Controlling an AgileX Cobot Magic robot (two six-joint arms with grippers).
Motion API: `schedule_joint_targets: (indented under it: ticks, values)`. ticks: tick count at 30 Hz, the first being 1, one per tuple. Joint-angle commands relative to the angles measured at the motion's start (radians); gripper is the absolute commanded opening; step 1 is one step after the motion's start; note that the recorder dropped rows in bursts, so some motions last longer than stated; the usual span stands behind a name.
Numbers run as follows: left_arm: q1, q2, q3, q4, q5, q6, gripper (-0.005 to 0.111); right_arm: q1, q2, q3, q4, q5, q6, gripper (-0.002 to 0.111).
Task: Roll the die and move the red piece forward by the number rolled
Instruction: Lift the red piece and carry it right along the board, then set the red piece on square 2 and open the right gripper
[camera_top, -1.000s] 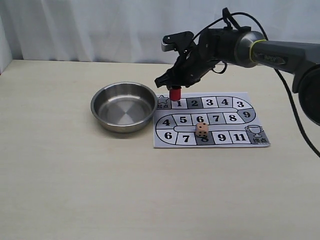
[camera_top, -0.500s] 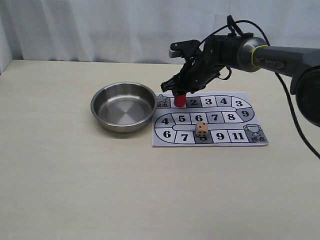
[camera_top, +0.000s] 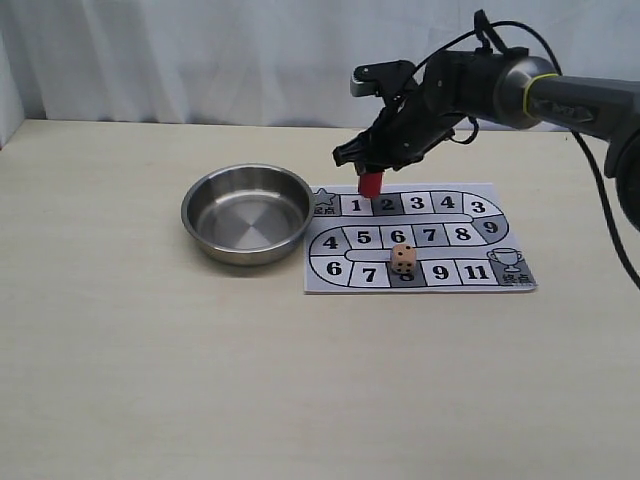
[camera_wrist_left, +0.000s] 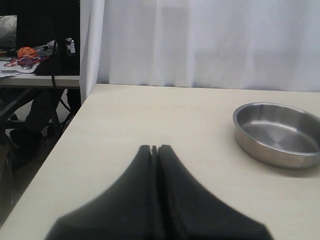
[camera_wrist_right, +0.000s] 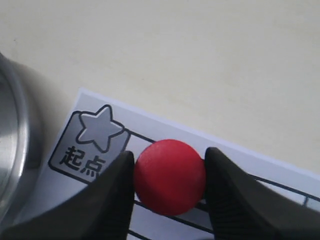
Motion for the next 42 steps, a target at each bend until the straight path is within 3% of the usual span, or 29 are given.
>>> schedule_joint_targets:
  ticks: [1, 15, 20, 21, 27, 29, 39, 40, 42]
  values:
    - [0.0, 0.0, 0.002, -0.004, -0.013, -0.003, 0.0, -0.033, -0.018, 0.002, 0.001, 0.008, 0.006, 0.004]
    - [0.0, 0.0, 0.002, -0.004, -0.013, -0.003, 0.0, -0.036, 0.053, 0.004, -0.002, 0.085, 0.003, 0.005]
    - [0.0, 0.0, 0.002, -0.004, -0.013, -0.003, 0.0, -0.036, 0.04, 0.004, 0.001, 0.085, 0.003, 0.025]
    - [0.0, 0.0, 0.002, -0.004, -0.013, -0.003, 0.0, -0.036, 0.04, 0.002, 0.001, 0.085, 0.003, 0.034]
    - [0.0, 0.0, 0.002, -0.004, -0.013, -0.003, 0.0, -0.036, 0.038, 0.002, 0.001, 0.058, 0.022, 0.063]
    - [0.0, 0.0, 0.002, -0.004, -0.013, -0.003, 0.0, -0.036, 0.027, 0.002, -0.003, 0.038, 0.022, 0.067]
    - [0.0, 0.0, 0.002, -0.004, -0.013, -0.003, 0.0, -0.036, -0.054, 0.002, -0.032, 0.112, 0.056, 0.063]
    - [0.0, 0.0, 0.002, -0.004, -0.013, -0.003, 0.0, -0.036, -0.061, 0.002, -0.045, 0.128, 0.056, 0.057]
    - [0.0, 0.0, 0.002, -0.004, -0.013, -0.003, 0.0, -0.036, -0.082, 0.002, -0.06, 0.2, 0.056, 0.034]
